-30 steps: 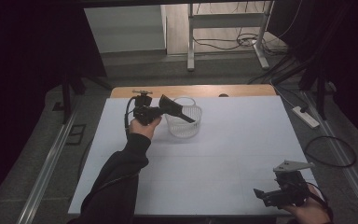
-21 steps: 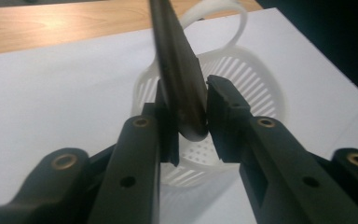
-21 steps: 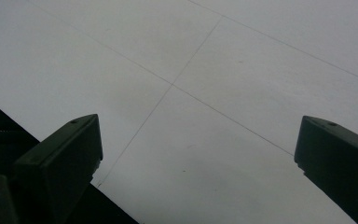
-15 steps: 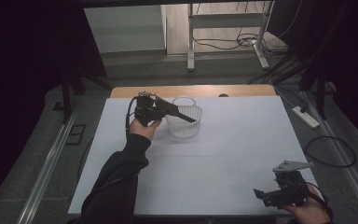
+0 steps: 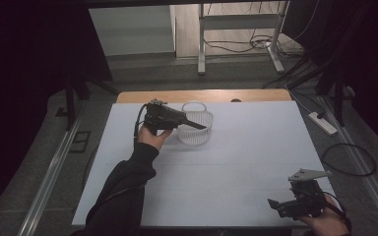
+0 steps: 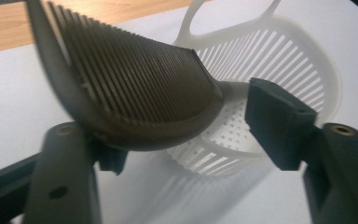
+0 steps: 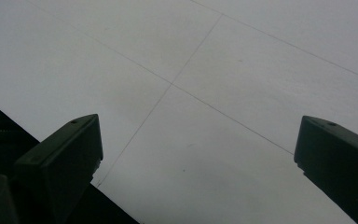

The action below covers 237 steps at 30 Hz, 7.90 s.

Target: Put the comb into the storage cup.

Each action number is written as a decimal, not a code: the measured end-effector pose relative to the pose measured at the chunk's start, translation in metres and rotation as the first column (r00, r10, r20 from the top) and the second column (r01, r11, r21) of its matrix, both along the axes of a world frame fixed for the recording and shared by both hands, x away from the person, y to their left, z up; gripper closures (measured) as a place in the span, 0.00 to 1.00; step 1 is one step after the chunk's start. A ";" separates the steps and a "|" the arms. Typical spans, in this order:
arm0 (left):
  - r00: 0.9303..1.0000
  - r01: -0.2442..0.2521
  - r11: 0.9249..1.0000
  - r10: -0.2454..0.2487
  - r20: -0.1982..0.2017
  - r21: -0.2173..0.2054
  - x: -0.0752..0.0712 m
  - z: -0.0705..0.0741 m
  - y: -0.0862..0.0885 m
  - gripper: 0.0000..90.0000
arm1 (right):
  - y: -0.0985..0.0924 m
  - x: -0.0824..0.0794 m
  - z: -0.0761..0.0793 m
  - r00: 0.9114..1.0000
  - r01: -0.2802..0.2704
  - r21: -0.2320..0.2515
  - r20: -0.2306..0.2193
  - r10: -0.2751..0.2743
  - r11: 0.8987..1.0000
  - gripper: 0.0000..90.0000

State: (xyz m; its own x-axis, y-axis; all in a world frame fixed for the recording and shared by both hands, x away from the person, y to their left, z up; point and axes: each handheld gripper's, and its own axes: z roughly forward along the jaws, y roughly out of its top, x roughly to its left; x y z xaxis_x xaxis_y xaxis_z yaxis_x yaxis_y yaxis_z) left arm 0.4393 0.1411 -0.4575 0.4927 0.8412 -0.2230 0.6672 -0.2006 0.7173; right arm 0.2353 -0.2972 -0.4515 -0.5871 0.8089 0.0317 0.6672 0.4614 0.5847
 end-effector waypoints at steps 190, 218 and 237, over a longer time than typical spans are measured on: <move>0.974 0.151 0.988 -0.146 0.175 -0.016 -0.149 0.015 0.060 0.00 | -0.002 -0.007 0.005 0.998 -0.002 0.038 0.066 0.000 0.999 0.00; 0.980 0.124 0.992 -0.121 0.161 -0.009 -0.173 0.016 0.070 0.00 | -0.003 -0.008 0.006 0.997 -0.003 0.048 0.078 -0.001 0.999 0.00; 0.983 0.102 0.995 -0.101 0.152 0.002 -0.189 0.014 0.080 0.00 | -0.002 -0.008 0.006 0.997 -0.004 0.039 0.080 0.001 0.999 0.00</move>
